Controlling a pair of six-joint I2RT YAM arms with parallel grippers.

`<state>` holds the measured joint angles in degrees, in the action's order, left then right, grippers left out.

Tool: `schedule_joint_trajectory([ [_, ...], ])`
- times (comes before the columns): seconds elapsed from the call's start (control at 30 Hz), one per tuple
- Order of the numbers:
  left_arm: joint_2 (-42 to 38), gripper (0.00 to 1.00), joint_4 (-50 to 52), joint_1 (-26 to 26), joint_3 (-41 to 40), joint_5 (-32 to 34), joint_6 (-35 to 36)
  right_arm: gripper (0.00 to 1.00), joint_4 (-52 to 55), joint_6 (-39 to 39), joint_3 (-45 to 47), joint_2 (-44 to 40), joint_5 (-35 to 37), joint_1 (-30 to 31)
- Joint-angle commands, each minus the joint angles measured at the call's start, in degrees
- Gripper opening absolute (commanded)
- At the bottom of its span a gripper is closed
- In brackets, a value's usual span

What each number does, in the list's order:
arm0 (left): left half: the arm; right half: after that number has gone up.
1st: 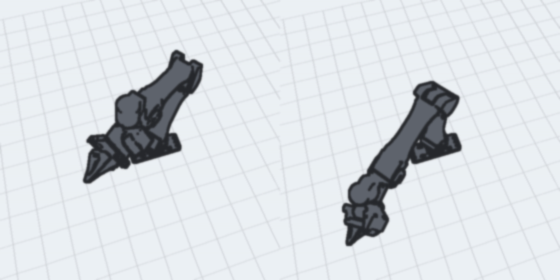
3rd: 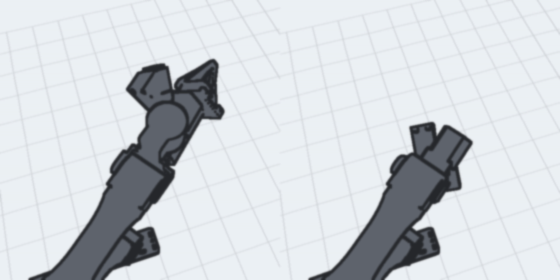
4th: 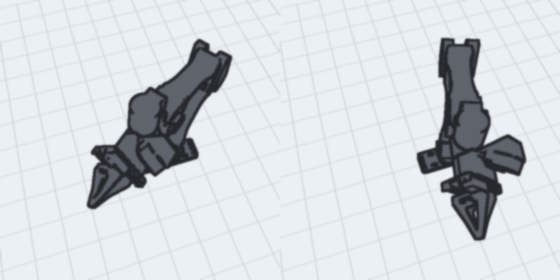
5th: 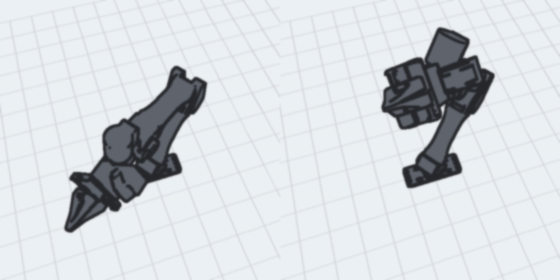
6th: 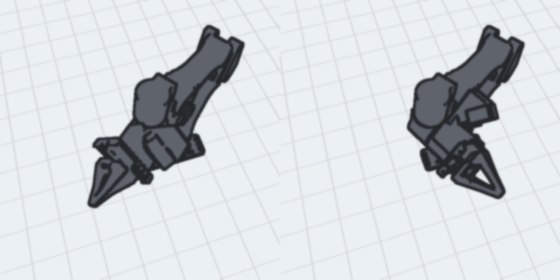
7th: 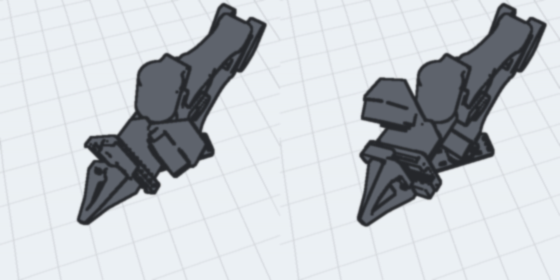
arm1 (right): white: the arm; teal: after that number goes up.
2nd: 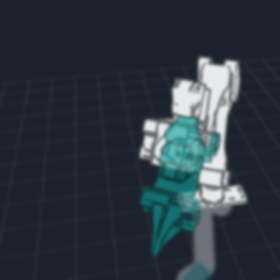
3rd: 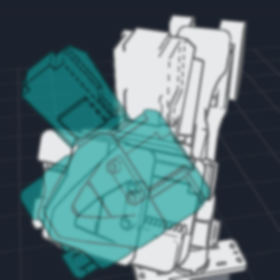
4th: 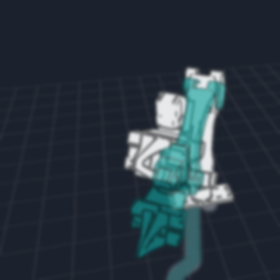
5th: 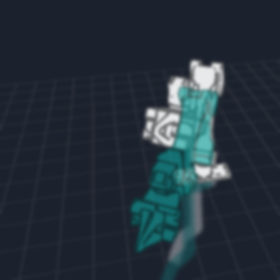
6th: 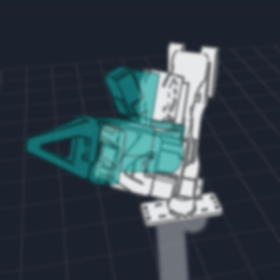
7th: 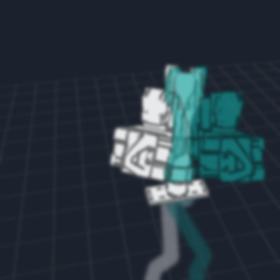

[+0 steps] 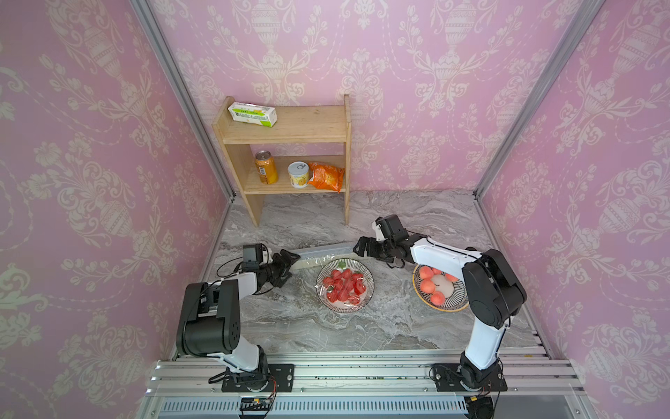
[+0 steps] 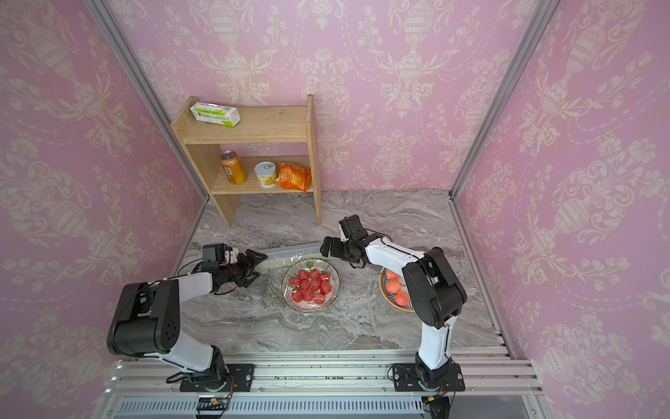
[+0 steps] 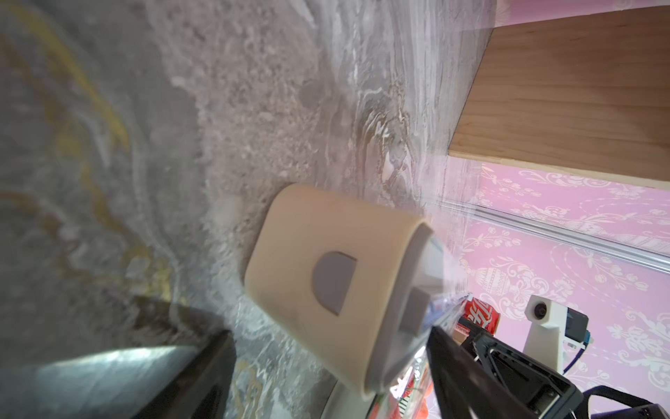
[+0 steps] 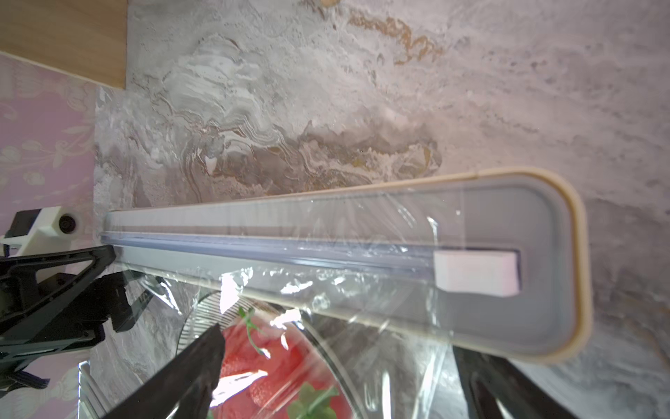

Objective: Wrap the plate with plastic wrap
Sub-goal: Move the plastic wrap cutting box to the center of the board.

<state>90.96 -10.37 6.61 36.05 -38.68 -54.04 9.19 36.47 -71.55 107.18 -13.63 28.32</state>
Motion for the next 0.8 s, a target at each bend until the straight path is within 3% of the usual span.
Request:
schedule_joint_trajectory([
  [0.0, 3.15, 0.83, -5.19, -0.37, 3.99, -1.25, -1.63, 1.00, -2.24, -0.91, -4.13, 2.31, -0.94, -1.61],
  [0.33, 6.94, 0.84, -3.34, -0.37, 8.86, 1.02, 1.27, 1.00, 0.75, -4.78, -7.76, 3.17, 0.67, -2.87],
  [0.47, -0.85, 0.84, 8.28, -0.37, 8.95, 5.80, 9.17, 1.00, 4.05, -9.78, -3.66, -3.74, 3.33, -2.92],
  [0.57, -9.14, 0.84, 15.76, -0.46, 8.26, 8.42, 13.69, 1.00, 5.31, -12.64, -0.82, -7.61, -1.84, -2.87],
  [0.77, -19.61, 0.84, 16.09, -6.00, 3.63, 4.01, 10.14, 1.00, 1.36, -11.29, 3.78, -9.03, -9.83, 0.59],
])
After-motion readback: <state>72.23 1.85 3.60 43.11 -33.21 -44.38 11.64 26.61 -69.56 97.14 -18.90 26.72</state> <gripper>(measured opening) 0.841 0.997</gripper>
